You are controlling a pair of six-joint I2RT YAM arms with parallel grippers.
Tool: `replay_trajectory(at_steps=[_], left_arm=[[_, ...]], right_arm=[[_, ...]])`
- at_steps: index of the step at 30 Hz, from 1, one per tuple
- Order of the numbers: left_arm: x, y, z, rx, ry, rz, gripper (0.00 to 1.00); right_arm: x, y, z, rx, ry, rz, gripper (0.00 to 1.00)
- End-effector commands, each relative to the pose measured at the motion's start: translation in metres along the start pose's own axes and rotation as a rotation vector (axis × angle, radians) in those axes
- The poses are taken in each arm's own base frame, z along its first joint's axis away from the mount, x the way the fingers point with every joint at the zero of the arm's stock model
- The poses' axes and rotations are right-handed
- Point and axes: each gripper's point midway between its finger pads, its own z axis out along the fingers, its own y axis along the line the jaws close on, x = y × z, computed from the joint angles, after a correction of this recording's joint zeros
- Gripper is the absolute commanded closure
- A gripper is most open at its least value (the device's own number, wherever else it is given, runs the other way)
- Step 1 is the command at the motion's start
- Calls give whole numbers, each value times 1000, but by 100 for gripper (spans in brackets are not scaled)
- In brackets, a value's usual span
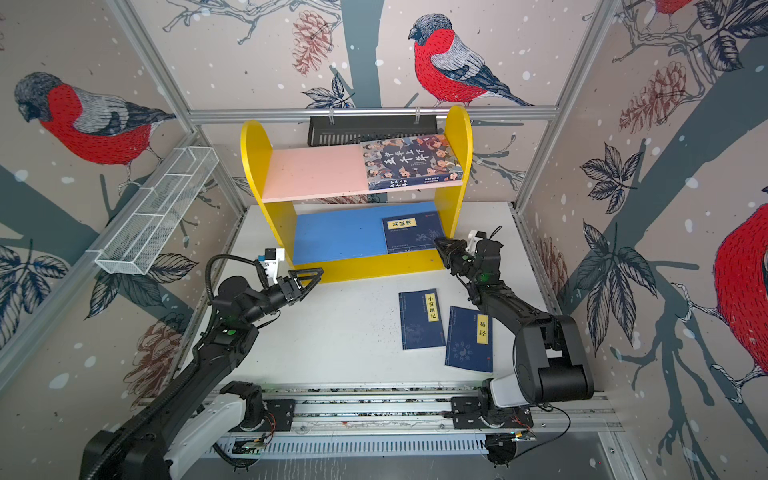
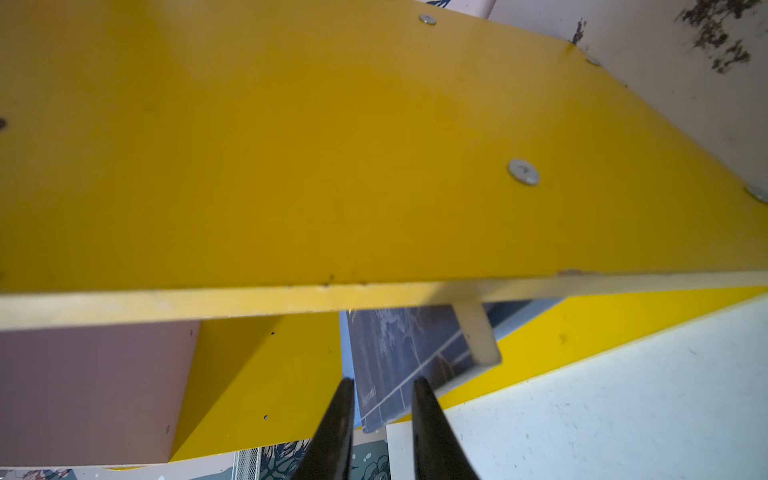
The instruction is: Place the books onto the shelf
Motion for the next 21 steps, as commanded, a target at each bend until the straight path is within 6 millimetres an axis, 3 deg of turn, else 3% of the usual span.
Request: replay_trajectory(at_steps=[1, 10, 16, 21], left_arm=[[1, -11, 11, 17, 37, 108, 9], [3, -20, 61, -12, 131, 133, 17], [16, 9, 93, -143, 171, 56, 25], [28, 18, 115, -150, 211, 8, 31]], right_arm=[[4, 5, -8, -16, -7, -25, 74], [27, 5, -42, 16, -22, -67, 76], [44, 9, -57, 50, -24, -118, 77], [47, 12, -70, 60, -52, -137, 78]])
